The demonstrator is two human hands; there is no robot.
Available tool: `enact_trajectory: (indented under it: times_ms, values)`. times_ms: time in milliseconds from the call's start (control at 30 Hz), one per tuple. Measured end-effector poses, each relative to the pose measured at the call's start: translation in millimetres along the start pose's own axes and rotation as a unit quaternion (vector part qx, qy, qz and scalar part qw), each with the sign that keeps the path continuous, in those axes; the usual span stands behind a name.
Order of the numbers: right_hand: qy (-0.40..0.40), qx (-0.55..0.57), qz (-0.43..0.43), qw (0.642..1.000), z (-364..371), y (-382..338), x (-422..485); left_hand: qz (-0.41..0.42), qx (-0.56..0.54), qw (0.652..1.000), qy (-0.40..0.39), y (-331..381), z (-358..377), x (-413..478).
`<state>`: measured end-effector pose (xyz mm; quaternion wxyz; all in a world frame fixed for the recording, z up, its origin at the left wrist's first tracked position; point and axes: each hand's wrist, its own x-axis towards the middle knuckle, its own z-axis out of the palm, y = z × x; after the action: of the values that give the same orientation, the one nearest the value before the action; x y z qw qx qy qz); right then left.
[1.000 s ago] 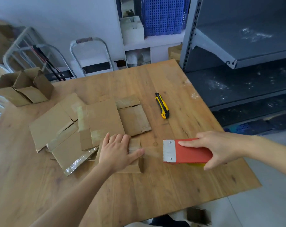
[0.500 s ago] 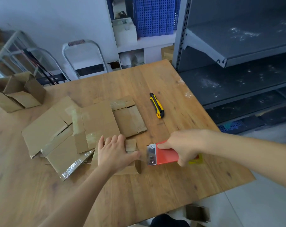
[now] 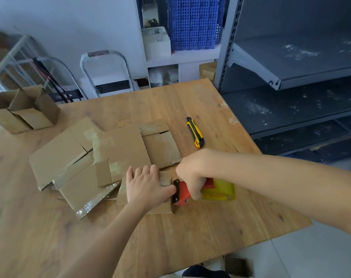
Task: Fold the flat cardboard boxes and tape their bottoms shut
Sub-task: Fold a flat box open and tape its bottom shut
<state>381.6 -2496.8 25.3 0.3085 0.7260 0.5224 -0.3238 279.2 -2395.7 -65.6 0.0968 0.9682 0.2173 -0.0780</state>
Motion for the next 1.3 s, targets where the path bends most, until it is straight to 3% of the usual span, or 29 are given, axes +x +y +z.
enact_trajectory:
  times_ms: [200, 500, 900, 1067, 1133, 1200, 1233, 1300]
  values:
    - [-0.027, 0.069, 0.025, 0.997, 3.9, 9.4, 3.3, -0.006, -0.007, 1.0, 0.004, 0.0, 1.1, -0.5]
    - [0.028, -0.077, 0.039, 0.996, -5.9, -14.6, 5.0, 0.0, 0.0, 1.0, 0.004, 0.2, 0.2, -2.4]
    - [-0.062, -0.02, 0.063, 0.996, -32.1, -11.1, 13.4, -0.003, -0.003, 1.0, 0.013, 2.7, -1.9, -3.1]
    - [-0.111, -0.026, 0.082, 0.99, 8.9, -11.7, 38.8, -0.005, -0.005, 1.0, 0.009, 1.8, 0.3, -7.9]
    - [-0.113, 0.042, 0.077, 0.99, 28.3, 3.3, 36.4, -0.005, -0.01, 1.0, 0.015, 0.2, 1.0, -7.0]
    - [-0.06, 0.169, 0.065, 0.982, 42.9, 34.2, 19.9, -0.009, -0.01, 1.0, 0.008, -0.4, 1.5, -5.5]
    - [-0.043, 0.26, 0.063, 0.963, 52.2, 51.4, 11.2, -0.006, -0.007, 1.0, 0.007, -0.5, 2.1, -5.2]
    - [-0.02, 0.466, 0.051, 0.883, 78.5, 79.8, 1.2, 0.001, -0.002, 1.0, 0.014, -0.9, 2.4, -3.5]
